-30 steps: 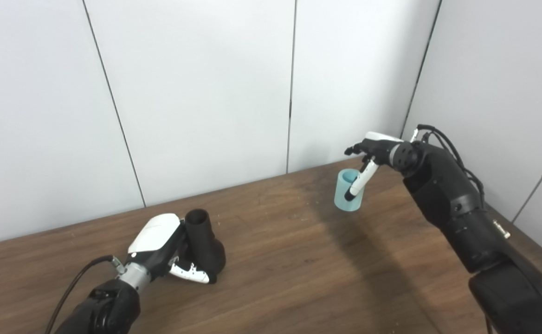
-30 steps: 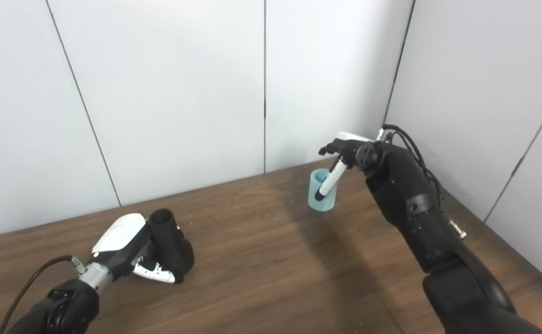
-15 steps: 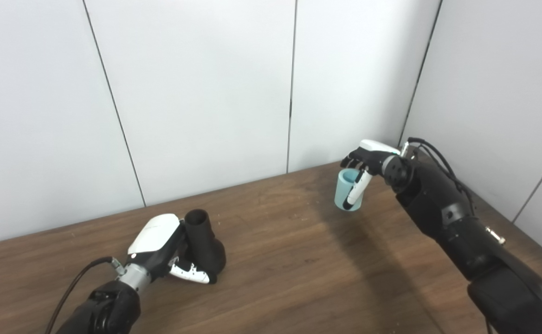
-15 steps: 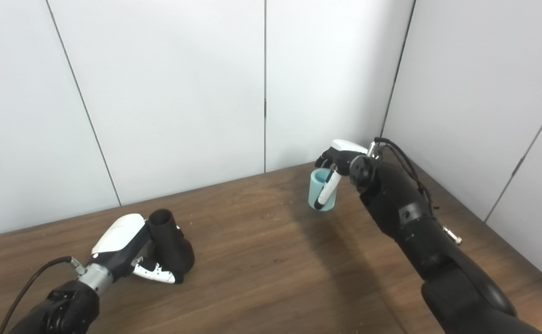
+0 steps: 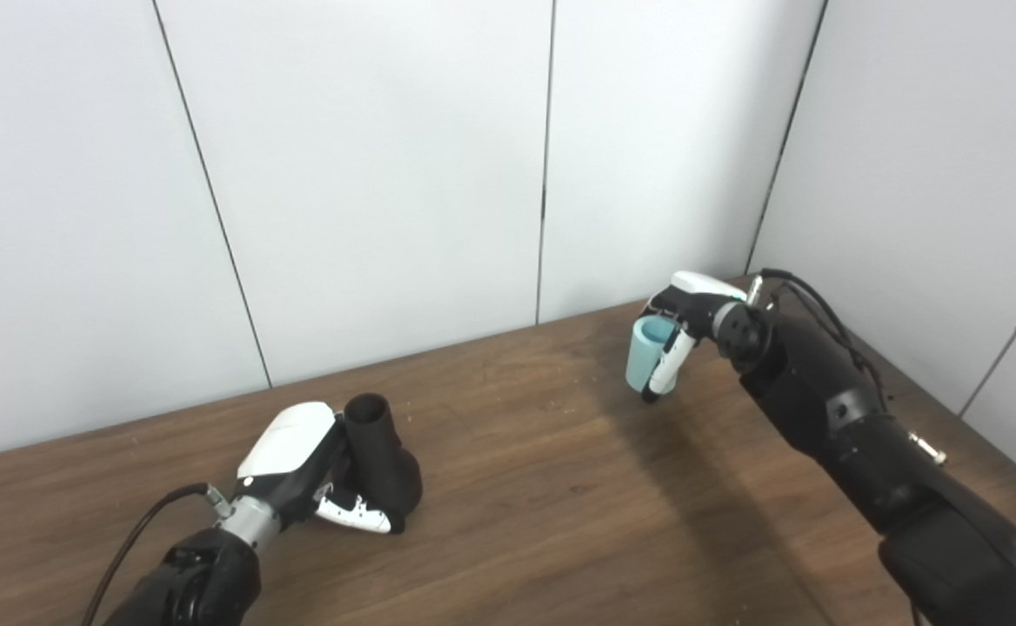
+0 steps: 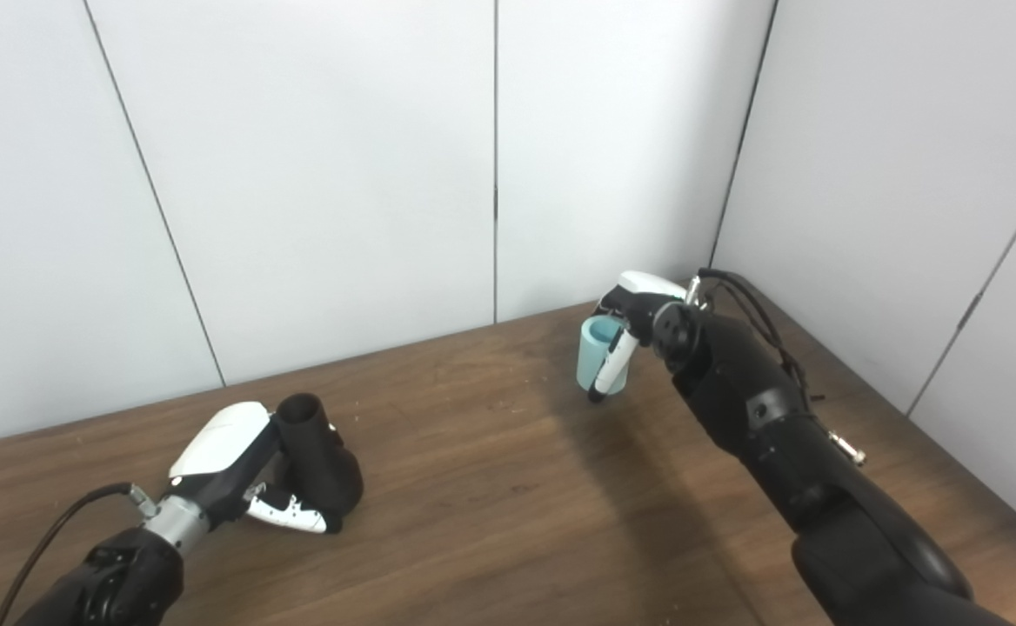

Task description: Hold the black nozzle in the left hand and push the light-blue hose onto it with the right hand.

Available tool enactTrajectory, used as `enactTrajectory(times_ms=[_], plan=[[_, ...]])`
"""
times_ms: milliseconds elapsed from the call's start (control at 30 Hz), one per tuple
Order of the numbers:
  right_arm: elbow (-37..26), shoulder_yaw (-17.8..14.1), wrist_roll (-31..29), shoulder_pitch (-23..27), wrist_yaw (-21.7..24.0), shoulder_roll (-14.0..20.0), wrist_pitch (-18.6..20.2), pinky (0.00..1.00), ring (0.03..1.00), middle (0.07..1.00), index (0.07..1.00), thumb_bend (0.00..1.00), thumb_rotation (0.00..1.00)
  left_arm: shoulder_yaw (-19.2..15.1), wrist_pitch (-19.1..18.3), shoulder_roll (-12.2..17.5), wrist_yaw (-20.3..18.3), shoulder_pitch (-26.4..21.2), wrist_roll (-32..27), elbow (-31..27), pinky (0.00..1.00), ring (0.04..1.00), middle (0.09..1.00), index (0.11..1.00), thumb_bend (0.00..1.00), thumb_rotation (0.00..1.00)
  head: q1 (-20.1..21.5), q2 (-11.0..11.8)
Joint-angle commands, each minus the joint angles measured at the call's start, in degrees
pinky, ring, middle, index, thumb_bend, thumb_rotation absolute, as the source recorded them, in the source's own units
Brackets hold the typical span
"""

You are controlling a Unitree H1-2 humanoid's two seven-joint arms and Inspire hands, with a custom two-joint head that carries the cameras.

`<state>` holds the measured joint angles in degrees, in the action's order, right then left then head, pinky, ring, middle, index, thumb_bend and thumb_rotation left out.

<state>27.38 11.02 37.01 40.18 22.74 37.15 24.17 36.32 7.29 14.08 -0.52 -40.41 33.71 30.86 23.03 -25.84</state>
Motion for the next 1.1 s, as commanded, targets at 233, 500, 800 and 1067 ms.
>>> enactTrajectory(times_ms=[233,500,800,1067], plan=[[-2.61,-0.84,0.56,2.11,-5.25,2.06,-0.3,0.48,0.535,0.519,0.464,0.53,0.01,4.66,-3.77,2.73,-9.37,7.11,4.09,2.71,0.58,0.507,0.493,0.48,0.53,0.0,0.31,-0.39],[-2.39,-2.01,-0.65,1.22,-10.45,1.79,-2.24,0.38,0.435,0.512,0.477,0.52,0.0,5.17,-4.13,2.54,-9.34,7.21,4.64,2.69,0.59,0.507,0.493,0.48,0.53,0.0,0.02,-0.85],[-6.78,-1.45,-1.12,1.12,-10.58,1.08,-2.75,0.44,0.478,0.488,0.467,0.52,0.0,5.31,-5.1,2.6,-10.4,7.06,4.3,1.59,0.64,0.527,0.506,0.471,0.52,0.0,-2.04,-1.59],[-18.55,-0.51,-3.97,3.19,-5.86,-2.22,-2.44,0.42,0.471,0.492,0.463,0.52,0.0,6.11,-6.9,1.92,-11.58,6.21,4.57,0.87,0.6,0.545,0.512,0.468,0.52,0.0,-6.22,-2.31]])
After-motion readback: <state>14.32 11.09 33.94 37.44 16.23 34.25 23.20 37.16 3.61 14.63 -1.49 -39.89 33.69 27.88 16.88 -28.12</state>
